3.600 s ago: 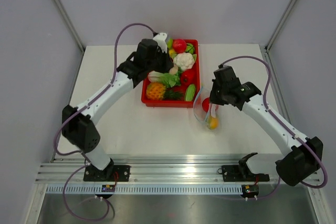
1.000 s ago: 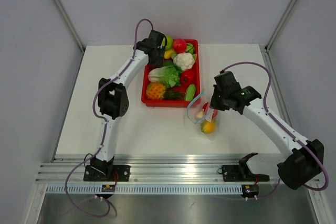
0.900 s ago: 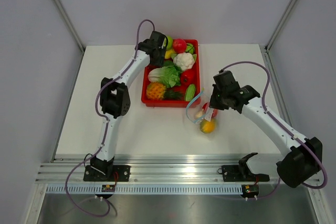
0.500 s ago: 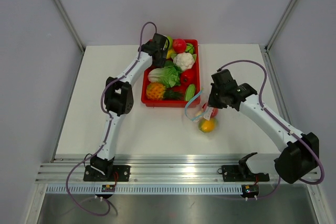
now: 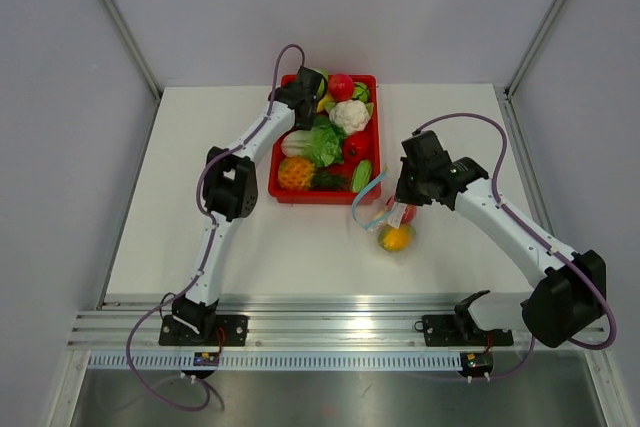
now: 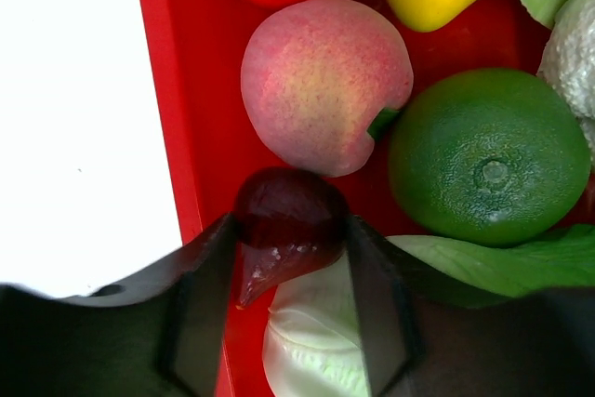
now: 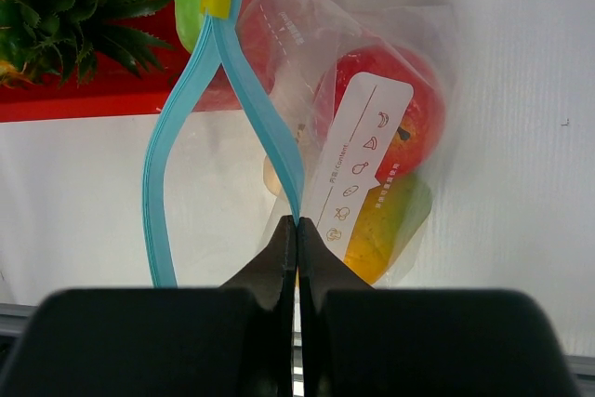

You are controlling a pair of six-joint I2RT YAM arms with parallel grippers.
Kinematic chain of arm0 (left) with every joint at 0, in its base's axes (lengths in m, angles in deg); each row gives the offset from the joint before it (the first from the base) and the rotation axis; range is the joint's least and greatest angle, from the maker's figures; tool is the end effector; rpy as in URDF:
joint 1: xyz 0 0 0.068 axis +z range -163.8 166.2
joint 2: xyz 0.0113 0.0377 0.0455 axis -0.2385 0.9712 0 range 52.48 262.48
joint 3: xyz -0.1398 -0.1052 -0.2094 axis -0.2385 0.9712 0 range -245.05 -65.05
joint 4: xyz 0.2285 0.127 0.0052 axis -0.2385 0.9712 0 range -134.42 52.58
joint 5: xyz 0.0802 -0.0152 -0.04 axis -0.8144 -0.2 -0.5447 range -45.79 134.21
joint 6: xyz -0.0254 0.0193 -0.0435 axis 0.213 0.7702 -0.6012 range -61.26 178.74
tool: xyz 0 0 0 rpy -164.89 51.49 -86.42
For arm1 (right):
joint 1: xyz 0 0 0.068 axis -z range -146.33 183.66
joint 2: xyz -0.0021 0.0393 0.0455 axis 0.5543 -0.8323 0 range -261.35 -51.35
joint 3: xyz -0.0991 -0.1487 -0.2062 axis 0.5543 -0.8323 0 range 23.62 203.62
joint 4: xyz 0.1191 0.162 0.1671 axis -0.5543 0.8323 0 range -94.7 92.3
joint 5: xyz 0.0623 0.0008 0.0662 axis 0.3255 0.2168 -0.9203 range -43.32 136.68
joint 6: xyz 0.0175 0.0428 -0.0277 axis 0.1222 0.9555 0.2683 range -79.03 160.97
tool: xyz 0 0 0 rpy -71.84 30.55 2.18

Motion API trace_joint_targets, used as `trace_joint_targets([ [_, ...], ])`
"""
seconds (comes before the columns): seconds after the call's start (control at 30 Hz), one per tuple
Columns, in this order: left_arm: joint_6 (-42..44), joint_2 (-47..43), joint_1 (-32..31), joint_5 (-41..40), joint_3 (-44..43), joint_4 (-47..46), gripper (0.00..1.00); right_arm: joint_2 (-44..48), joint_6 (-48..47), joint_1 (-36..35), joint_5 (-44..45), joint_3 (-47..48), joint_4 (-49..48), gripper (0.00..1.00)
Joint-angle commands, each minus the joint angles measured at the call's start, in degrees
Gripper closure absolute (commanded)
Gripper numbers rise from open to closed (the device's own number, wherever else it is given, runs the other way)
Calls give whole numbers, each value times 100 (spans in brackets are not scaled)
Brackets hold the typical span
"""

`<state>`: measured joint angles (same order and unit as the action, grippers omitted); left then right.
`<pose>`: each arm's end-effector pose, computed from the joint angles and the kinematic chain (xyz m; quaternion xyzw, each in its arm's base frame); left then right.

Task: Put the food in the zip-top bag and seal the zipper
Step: Pick up the fake vegetable from the bin.

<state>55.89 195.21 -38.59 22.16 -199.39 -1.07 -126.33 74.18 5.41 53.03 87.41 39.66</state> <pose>0.5026 -0.2174 0.2129 0.1150 0.9223 0.0985 0.3555 0.2357 0.1222 0.2896 0.0576 0.9521 0.1056 0.2812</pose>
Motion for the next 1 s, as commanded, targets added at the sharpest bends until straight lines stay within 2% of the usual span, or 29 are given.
trace_joint_targets([
  [0.0, 92, 96, -43, -29, -180, -143, 43, -8, -78, -14, -29, 222, -138, 100],
  [0.07, 101, 114, -78, -2, -180, -143, 36, 18, -78, -14, -20, 230, -129, 100],
  [0.1, 101, 131, -95, 16, -180, -134, 37, 36, -78, -14, 6, 222, -121, 100],
  [0.17, 101, 149, -104, 7, -180, -117, 44, 62, -78, -14, 24, 222, -94, 100],
  [0.2, 92, 158, -113, 24, -171, -117, 52, 71, -78, -14, 33, 213, -85, 100],
  [0.3, 101, 149, -131, -10, -127, -117, 67, 89, -60, -14, 42, 204, -76, 100],
  [0.5, 214, -219, -236, -230, 118, -301, 81, 141, -25, -14, 42, 213, -33, 100],
  [0.87, 250, -940, -438, -353, 330, -380, 94, 300, 28, -14, 86, 195, 38, 100],
  [0.97, 189, -1274, -500, -248, 707, -608, 94, 370, 45, -14, 95, 169, 55, 100],
])
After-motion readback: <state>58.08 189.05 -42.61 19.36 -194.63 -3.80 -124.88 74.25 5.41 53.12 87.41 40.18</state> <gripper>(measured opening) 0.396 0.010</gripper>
